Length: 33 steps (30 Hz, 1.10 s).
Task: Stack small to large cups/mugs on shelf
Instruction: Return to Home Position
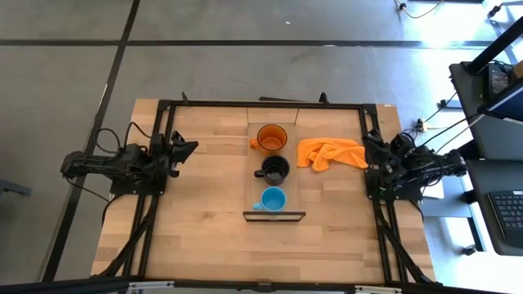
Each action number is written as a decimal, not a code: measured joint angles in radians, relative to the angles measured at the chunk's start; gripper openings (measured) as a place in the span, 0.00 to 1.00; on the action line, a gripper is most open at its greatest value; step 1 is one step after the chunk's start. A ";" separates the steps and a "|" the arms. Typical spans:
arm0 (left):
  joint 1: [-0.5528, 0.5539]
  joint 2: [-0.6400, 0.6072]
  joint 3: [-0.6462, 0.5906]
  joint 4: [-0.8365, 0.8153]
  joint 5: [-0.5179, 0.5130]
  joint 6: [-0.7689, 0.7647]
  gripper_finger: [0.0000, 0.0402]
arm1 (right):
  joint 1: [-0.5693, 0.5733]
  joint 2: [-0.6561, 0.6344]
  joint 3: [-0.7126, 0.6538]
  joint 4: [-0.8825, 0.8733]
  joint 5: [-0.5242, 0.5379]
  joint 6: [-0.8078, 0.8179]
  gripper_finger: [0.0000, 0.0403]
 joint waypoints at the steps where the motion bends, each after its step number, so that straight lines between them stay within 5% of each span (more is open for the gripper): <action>1: 0.000 0.000 0.000 0.000 0.000 -0.001 0.03 | 0.000 0.000 -0.010 0.024 -0.004 0.000 0.27; 14: 0.000 0.000 0.000 -0.024 0.000 -0.005 0.03 | 0.000 0.000 -0.040 0.028 -0.008 -0.023 0.27; 25: 0.000 0.000 0.000 -0.223 0.000 -0.003 0.03 | 0.000 0.000 -0.040 -0.310 -0.190 -0.125 0.27; 33: 0.000 0.005 0.000 -0.360 0.000 0.050 0.03 | -0.001 0.007 -0.040 -0.652 -0.010 -0.072 0.27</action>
